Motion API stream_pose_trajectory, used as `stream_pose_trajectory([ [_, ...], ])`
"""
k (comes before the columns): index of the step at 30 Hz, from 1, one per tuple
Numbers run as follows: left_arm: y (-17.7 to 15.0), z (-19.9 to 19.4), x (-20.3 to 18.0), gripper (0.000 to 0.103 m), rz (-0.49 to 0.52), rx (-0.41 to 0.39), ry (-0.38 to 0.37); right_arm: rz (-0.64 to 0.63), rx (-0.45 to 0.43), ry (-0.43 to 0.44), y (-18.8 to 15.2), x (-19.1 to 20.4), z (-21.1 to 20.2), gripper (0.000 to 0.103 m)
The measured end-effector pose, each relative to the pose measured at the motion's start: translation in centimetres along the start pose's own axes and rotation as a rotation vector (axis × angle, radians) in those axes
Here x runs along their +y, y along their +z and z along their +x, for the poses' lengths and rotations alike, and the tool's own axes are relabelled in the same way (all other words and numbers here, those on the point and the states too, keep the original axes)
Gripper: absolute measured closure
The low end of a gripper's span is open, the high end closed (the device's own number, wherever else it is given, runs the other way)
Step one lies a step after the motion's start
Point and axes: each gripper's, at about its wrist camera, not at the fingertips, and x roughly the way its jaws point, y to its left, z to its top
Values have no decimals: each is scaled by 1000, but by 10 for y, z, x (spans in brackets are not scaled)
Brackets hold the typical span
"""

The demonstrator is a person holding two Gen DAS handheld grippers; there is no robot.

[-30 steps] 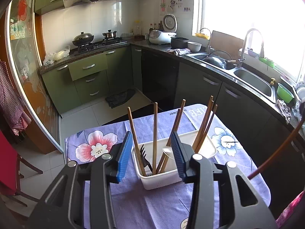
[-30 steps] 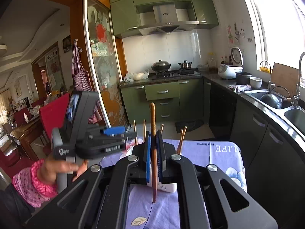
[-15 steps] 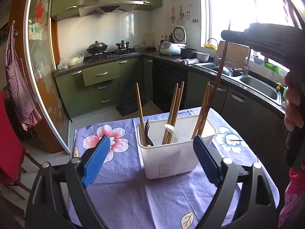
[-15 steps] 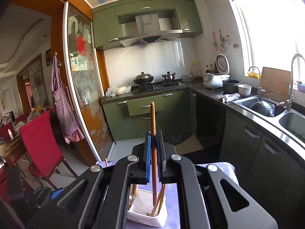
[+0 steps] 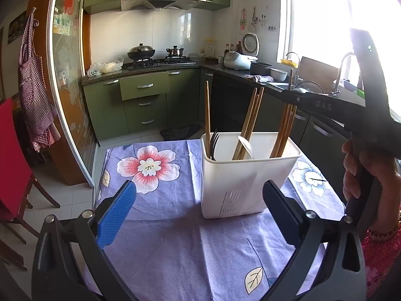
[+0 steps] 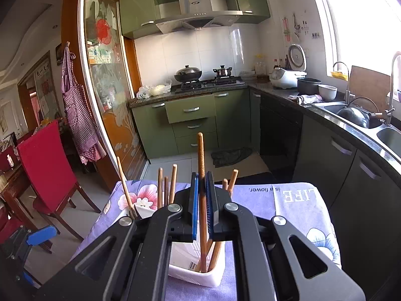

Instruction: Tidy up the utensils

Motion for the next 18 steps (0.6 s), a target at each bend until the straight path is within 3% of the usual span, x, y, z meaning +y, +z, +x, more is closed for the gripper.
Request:
stream_pose_trajectory([
  [3, -4, -3, 2, 7, 3, 7, 7, -5, 16, 9, -10, 1, 5, 95],
  [6, -7, -9, 3, 7, 3, -2, 11, -21, 2, -1, -19, 5, -5, 69],
  [8, -9, -14, 4, 7, -2, -8, 9, -17, -19, 0, -25, 6, -21, 68],
  [11, -14, -24, 5, 7, 0, -25, 15, -12, -64, -17, -42, 5, -58, 50],
  [14, -21, -35, 6, 7, 1, -37, 14, -5, -96, -22, -72, 2, -98, 27],
  [16, -28, -41, 5, 7, 4, -41, 10, -2, -101, -44, -97, 1, -120, 5],
  [18, -36, -48, 6, 7, 0, -49, 9, -8, -85, -64, -122, 3, -137, 4],
])
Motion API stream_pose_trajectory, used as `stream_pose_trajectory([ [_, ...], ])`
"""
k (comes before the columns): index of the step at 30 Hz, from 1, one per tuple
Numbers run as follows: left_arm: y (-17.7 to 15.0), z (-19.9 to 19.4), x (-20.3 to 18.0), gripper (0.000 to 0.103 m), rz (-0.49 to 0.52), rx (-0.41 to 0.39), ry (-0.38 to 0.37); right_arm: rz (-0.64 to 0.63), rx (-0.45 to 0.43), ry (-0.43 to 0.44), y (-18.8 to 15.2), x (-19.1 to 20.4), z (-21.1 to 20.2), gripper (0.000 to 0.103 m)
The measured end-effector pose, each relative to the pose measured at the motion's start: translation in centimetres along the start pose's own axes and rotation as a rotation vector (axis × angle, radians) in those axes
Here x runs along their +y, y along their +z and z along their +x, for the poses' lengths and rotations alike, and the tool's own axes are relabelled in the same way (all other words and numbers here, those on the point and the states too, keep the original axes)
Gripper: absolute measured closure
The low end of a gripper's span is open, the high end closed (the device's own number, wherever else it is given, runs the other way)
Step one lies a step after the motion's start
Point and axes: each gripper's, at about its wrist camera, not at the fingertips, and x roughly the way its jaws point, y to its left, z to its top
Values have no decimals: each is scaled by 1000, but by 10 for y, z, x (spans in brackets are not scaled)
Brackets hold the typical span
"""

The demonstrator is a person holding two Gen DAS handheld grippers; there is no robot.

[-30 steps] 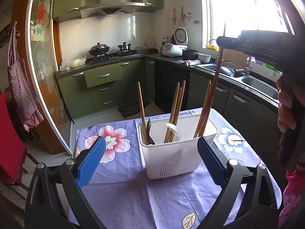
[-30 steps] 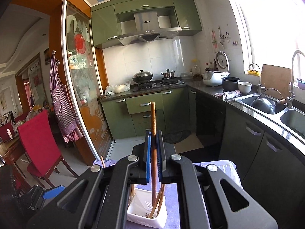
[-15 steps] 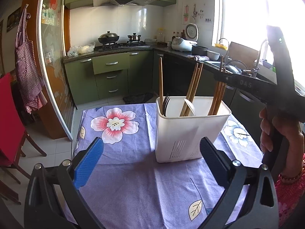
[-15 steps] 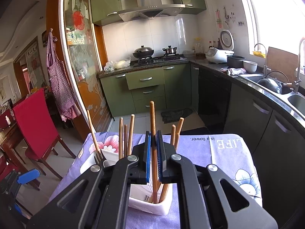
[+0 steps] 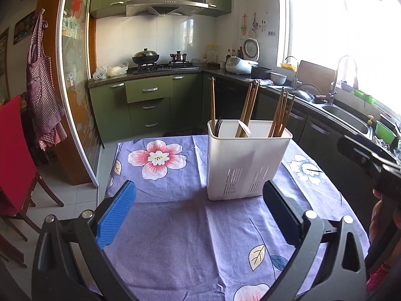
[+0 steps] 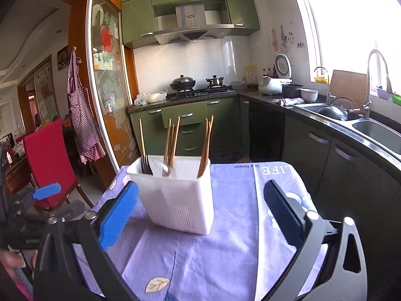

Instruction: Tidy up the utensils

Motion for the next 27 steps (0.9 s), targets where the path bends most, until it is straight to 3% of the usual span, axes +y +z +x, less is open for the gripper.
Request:
stream_pose_trajectory([
  [4, -14, -10, 4, 7, -31, 9, -19, 7, 32, -43, -39, 2, -26, 4],
  [8, -29, -20, 9, 7, -59, 14, -17, 11, 11, -67, -55, 6, -49, 4],
  [18, -46, -37, 11, 7, -30, 7, 12, -5, -36, -95, -55, 17, -88, 4],
  [27, -44, -46, 18, 7, -54, -12, 16, -10, -36, -87, -49, 21, -93, 4],
])
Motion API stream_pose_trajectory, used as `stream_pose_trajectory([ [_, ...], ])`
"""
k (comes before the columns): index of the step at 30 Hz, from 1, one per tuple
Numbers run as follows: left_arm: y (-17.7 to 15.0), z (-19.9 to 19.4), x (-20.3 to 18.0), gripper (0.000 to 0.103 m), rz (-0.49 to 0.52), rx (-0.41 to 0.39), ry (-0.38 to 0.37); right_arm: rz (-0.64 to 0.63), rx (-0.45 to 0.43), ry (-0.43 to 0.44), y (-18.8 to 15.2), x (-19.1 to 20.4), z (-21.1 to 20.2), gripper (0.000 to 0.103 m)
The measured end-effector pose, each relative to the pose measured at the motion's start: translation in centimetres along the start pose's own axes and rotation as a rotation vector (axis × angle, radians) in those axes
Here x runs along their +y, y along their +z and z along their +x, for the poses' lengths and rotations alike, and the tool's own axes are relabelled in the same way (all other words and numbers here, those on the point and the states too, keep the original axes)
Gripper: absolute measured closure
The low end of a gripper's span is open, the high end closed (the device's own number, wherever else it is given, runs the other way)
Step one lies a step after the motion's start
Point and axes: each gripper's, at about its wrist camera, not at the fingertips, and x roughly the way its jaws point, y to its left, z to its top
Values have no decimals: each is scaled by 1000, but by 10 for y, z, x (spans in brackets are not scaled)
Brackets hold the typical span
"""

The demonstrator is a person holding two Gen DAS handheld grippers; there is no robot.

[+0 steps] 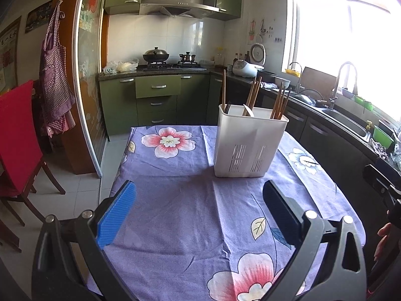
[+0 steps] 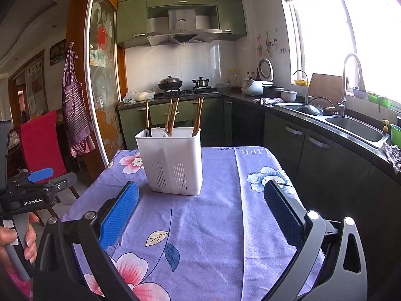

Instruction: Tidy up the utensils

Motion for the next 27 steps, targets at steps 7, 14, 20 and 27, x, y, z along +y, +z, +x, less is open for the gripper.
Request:
stream_pose_trajectory([
  [7, 1, 2, 1, 7, -3, 10, -9, -1, 4, 2, 0, 1, 0, 4],
  [14, 1, 4, 2, 7, -10, 10, -14, 1, 12, 8, 4, 0, 6, 4],
  [20, 1, 4, 4, 7, -11, 11, -5, 7, 15, 13, 4, 0, 9, 4],
  [27, 0, 4, 5, 7, -13, 13, 2, 5, 18, 17, 3, 1, 10, 4],
])
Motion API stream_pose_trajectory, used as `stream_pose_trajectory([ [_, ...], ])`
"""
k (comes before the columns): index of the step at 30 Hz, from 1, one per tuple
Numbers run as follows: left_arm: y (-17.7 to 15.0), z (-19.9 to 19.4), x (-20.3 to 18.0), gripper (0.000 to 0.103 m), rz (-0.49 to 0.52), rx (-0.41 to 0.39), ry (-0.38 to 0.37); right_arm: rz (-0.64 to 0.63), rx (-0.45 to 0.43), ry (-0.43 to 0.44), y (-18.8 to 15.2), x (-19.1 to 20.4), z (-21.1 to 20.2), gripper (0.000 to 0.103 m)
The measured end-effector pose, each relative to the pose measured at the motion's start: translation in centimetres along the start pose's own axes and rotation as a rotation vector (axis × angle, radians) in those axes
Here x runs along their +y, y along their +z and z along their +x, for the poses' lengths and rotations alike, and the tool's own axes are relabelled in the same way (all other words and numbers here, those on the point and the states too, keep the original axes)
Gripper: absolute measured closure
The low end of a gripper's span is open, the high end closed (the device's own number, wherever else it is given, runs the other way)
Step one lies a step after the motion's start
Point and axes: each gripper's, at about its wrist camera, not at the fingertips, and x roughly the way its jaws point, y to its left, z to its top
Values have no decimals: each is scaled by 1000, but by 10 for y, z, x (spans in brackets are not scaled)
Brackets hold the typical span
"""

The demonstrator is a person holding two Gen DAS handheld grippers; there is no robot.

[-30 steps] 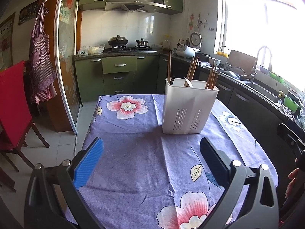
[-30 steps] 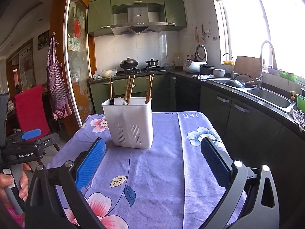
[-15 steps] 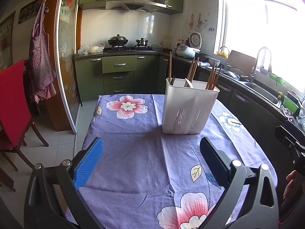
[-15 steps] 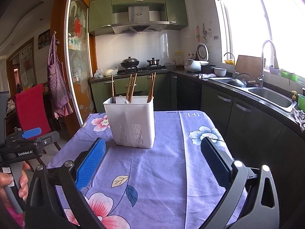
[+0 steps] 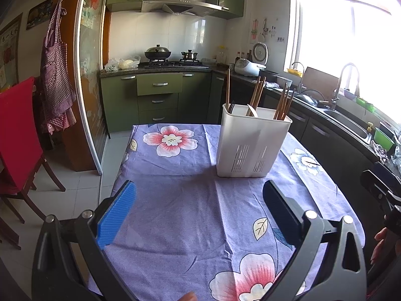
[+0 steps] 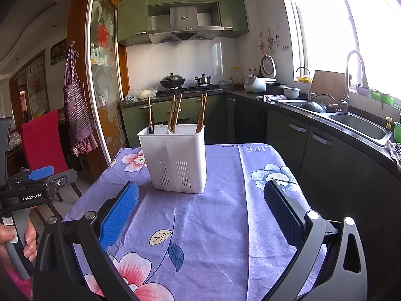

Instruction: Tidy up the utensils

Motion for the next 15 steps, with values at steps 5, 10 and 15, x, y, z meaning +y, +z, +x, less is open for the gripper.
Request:
stream_pose_trajectory([
  [5, 0, -2, 1, 7, 3, -3, 5, -1, 0, 1, -1, 1, 1, 4],
  [10, 1, -3, 0, 7, 4, -1, 7, 0, 2, 3, 0, 1, 1, 4],
  [15, 2, -3, -1, 7, 15, -5, 23, 0, 3, 5, -1, 1, 2, 4],
])
